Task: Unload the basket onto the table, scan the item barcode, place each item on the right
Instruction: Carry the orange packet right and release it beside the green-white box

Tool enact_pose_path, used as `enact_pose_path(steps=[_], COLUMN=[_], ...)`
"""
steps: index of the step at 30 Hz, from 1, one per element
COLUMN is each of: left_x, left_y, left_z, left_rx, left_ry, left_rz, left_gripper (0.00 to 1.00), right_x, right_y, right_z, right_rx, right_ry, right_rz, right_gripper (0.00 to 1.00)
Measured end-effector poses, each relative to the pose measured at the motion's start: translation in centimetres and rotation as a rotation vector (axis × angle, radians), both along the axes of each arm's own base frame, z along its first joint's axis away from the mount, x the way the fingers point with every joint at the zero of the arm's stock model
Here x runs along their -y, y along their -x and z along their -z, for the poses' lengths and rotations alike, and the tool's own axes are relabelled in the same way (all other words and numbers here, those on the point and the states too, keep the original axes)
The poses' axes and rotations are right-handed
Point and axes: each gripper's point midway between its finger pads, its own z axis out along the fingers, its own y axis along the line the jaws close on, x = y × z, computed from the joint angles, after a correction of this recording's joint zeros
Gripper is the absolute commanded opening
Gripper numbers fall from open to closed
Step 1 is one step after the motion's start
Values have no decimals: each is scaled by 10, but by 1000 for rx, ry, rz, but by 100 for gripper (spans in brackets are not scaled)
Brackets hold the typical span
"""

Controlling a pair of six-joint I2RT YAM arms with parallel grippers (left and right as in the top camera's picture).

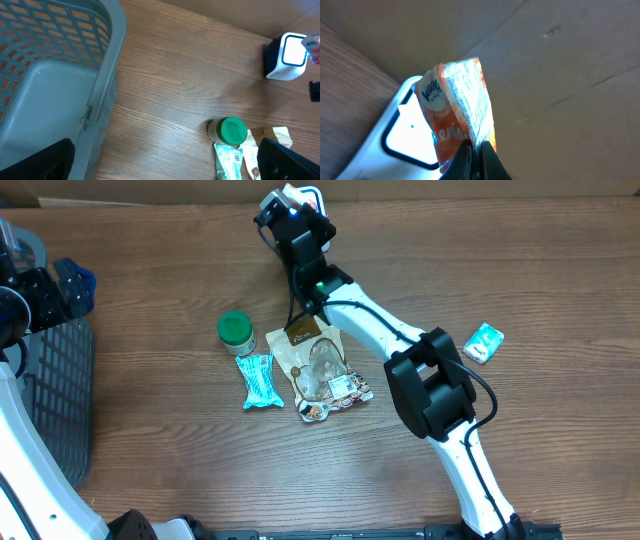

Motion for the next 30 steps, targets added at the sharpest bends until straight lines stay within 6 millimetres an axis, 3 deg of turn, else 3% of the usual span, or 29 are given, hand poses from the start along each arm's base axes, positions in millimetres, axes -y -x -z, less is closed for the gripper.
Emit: enact_pose_path(steps=[10, 20, 22, 25, 27, 30], left_x=[0, 0, 0, 0, 0, 0], left_y=[0, 0, 0, 0, 0, 0], left_z=[0, 0, 0, 0, 0, 0], left_rx=[0, 0, 0, -1, 0, 0], left_ry=[0, 0, 0, 0, 0, 0], left_rz=[0, 0, 0, 0, 0, 0], left_gripper=[99, 99, 99, 100, 100, 99], right_x=[18, 1, -4, -17, -23, -28], right_y=[-14, -4, 4, 32, 52, 84], right_z=[4, 15, 24, 33, 22, -25], right_rx=[-18, -62, -108, -254, -335, -413], right_ry=[-10, 4, -7, -67, -141, -304], right_rz=[-34, -68, -70, -106, -135, -172], right_gripper=[4, 4, 4, 4, 4, 4])
